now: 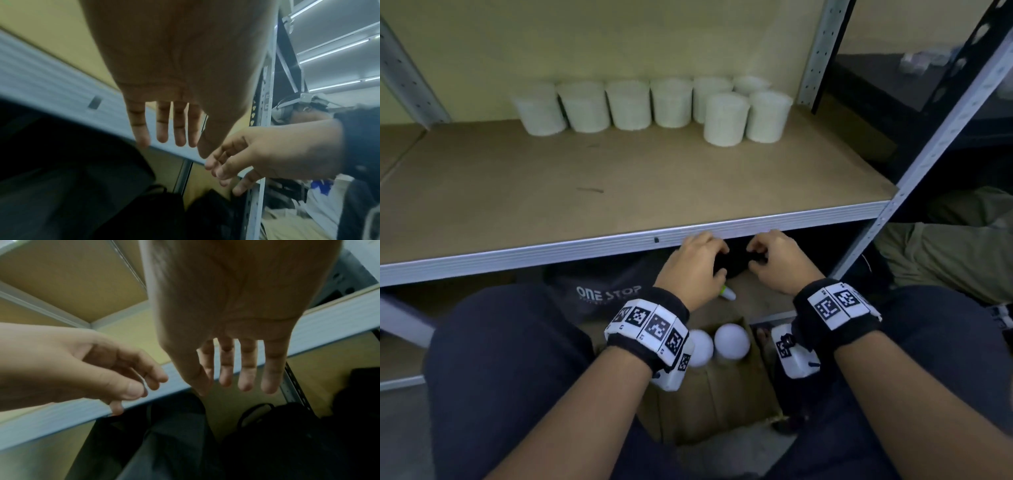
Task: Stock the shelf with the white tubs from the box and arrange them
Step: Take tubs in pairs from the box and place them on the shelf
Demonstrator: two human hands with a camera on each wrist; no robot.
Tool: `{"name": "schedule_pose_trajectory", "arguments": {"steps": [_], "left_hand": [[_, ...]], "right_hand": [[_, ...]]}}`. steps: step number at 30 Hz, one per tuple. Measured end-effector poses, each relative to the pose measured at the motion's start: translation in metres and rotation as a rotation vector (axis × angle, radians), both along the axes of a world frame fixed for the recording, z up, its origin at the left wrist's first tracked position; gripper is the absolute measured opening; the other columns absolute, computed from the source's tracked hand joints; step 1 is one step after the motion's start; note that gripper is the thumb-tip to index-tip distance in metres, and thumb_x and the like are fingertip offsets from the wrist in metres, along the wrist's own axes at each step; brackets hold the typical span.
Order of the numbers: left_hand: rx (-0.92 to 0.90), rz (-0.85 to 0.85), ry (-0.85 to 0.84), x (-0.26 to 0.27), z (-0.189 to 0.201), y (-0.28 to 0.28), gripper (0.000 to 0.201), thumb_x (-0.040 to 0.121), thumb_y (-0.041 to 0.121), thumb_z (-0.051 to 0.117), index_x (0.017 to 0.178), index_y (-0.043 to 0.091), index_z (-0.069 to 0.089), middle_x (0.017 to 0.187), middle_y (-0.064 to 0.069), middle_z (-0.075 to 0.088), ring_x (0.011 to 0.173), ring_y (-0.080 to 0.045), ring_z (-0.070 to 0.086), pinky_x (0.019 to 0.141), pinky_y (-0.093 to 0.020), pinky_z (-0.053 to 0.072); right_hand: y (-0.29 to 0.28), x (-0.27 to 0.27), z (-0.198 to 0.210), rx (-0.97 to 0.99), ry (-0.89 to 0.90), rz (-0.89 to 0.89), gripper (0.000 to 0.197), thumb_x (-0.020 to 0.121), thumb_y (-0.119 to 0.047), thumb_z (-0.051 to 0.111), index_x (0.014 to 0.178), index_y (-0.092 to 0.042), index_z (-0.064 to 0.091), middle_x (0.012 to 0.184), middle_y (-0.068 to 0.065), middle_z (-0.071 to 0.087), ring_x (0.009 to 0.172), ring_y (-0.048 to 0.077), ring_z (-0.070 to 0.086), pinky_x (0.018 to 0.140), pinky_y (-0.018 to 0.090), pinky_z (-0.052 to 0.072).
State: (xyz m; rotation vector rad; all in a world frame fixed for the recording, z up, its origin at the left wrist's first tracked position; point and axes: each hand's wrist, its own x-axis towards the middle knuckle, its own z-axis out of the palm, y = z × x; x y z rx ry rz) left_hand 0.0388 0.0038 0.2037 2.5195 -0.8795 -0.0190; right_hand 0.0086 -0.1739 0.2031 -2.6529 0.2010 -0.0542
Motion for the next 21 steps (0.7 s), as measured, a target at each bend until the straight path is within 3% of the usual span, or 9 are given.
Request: {"name": "schedule_pose_trajectory", "arguments": {"steps": [3,7,12,18,21], "left_hand": [[0.132,-0.005,0.222,-0.004,-0.041,0.003,0.041,0.083,0.025,0.059,0.123,0.019,0.054,0.121,-0.003,0.049,0.115,-0.025,0.047,0.093,-0.044,0.047],[0.287,0.008,0.466,-0.001,-0.081,0.003,0.049,0.086,0.026,0.060,0.133,0.020,0.049,0.134,-0.008,0.045,0.124,-0.028,0.046,0.101,-0.042,0.045],[0.373,0.040,0.566,0.006,-0.130,-0.004,0.053,0.085,0.024,0.063,0.134,0.011,0.047,0.139,-0.010,0.044,0.124,-0.028,0.048,0.102,-0.033,0.043],[0.463,0.076,0.675,0.014,-0.189,-0.009,0.058,0.083,0.022,0.066,0.134,0.014,0.042,0.140,-0.010,0.038,0.126,-0.034,0.043,0.100,-0.039,0.042],[0.495,0.081,0.719,0.017,-0.216,-0.012,0.063,0.080,0.021,0.069,0.137,0.017,0.041,0.144,-0.012,0.033,0.128,-0.036,0.040,0.101,-0.038,0.041]], "right_hand": [[0.001,0.002,-0.031,-0.002,0.130,0.002,0.027,0.081,-0.012,0.064,0.108,-0.012,0.065,0.111,0.010,0.057,0.105,0.026,0.059,0.091,0.034,0.050],[0.005,0.007,-0.075,-0.004,0.339,0.019,0.034,0.080,-0.012,0.065,0.114,-0.012,0.063,0.120,0.013,0.060,0.112,0.028,0.058,0.092,0.032,0.048],[0.008,0.008,-0.131,-0.046,0.530,0.040,0.037,0.082,-0.018,0.061,0.119,-0.010,0.059,0.116,0.013,0.064,0.106,0.031,0.062,0.088,0.037,0.054],[0.011,0.012,-0.180,-0.123,0.666,0.081,0.047,0.086,-0.026,0.061,0.128,-0.010,0.050,0.127,0.013,0.050,0.116,0.033,0.053,0.090,0.038,0.050],[0.011,0.014,-0.199,-0.119,0.688,0.092,0.052,0.084,-0.027,0.065,0.132,-0.016,0.047,0.131,0.012,0.044,0.121,0.036,0.049,0.096,0.043,0.047]]}}
